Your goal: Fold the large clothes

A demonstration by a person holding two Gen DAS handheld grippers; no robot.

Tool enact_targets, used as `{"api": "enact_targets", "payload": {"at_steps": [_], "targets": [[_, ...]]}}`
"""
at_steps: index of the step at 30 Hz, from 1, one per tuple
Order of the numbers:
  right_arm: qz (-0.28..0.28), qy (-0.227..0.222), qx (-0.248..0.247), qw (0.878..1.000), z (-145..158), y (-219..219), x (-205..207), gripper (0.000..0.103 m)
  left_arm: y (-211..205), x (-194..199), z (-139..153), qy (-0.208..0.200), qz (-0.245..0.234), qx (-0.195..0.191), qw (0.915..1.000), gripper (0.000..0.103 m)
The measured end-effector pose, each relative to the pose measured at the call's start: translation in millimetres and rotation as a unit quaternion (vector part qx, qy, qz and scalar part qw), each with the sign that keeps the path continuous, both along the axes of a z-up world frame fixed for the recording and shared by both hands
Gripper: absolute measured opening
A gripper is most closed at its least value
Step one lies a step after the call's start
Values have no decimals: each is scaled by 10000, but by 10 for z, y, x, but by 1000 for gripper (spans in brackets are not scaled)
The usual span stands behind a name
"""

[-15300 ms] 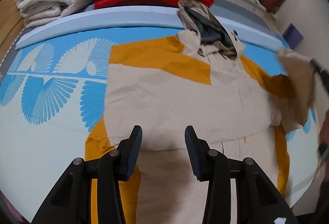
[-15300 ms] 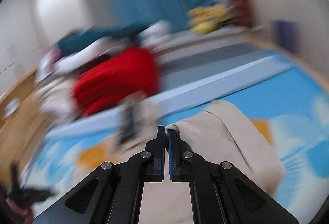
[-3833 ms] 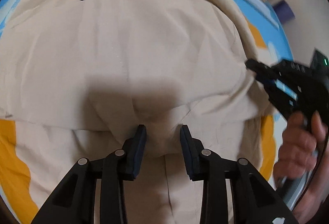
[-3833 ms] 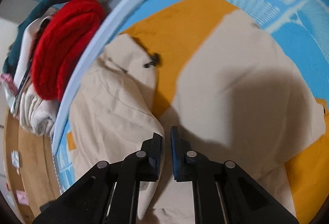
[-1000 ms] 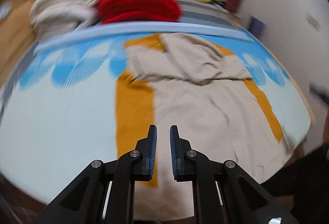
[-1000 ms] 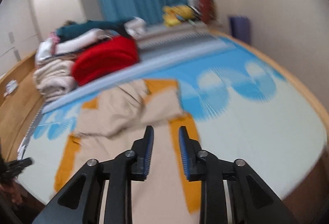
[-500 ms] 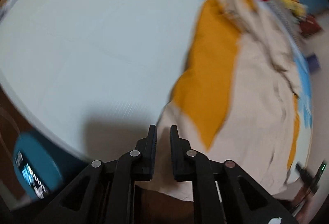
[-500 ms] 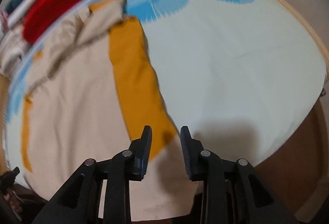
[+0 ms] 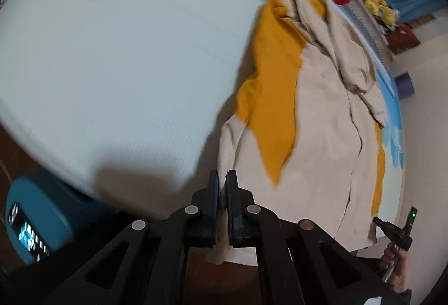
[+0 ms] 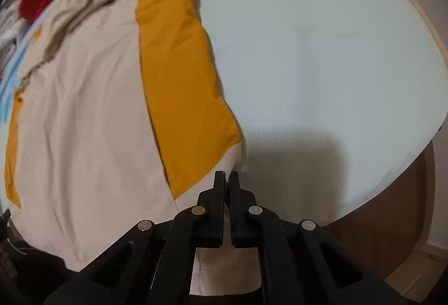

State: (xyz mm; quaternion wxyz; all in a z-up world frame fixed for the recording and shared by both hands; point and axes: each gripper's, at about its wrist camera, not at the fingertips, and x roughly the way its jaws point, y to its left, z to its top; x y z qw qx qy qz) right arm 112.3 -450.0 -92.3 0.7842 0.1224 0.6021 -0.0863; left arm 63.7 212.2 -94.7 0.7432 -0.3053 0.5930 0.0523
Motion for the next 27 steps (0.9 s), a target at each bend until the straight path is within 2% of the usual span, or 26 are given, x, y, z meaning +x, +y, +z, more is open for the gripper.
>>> {"api": "enact_targets", "payload": {"at_steps": [3, 4, 6, 8, 9, 10, 14, 15, 17, 19, 23, 25, 27], "targets": [[-247, 38, -54, 9997, 15, -139, -63, 2, 19, -37, -298, 758, 111, 12, 9971, 5], [-343, 127, -8, 9993, -18, -189, -77, 2, 6, -14, -332, 860, 64, 62, 9963, 6], [-360, 197, 9, 9992, -28, -197, -80, 2, -15, 46, -256, 708, 9, 139, 9974, 7], [-347, 157, -28, 9993, 10, -184, -82, 4, -22, 86, -135, 417, 40, 200, 9989, 16], [-364, 98, -41, 9993, 34, -191, -77, 11, -24, 121, -65, 211, 51, 204, 9996, 28], [-411, 33, -100, 9991, 55, -186, -56, 12, -31, 154, -42, 143, 44, 222, 9996, 37], [-631, -190, 124, 9977, 102, -288, -60, 28, -82, 343, -119, 185, -120, 443, 9988, 39], [-662, -148, 197, 9975, 89, -311, -32, 32, -79, 384, -165, 260, -187, 497, 9983, 39], [-611, 4, 232, 9979, 11, -294, -27, 34, -82, 404, -238, 396, -303, 632, 9968, 39], [-489, 91, 208, 9985, -78, -225, -51, 34, -139, 432, -308, 502, -395, 698, 9955, 39], [-203, 107, 9, 9997, -68, -137, -70, 34, -188, 397, -334, 549, -577, 880, 9929, 38], [-165, 100, -32, 9998, -65, -109, -67, 31, -205, 395, -338, 551, -627, 966, 9918, 38], [-108, 83, -51, 9999, -59, -87, -87, 17, -227, 394, -349, 545, -680, 1056, 9906, 36]]}}
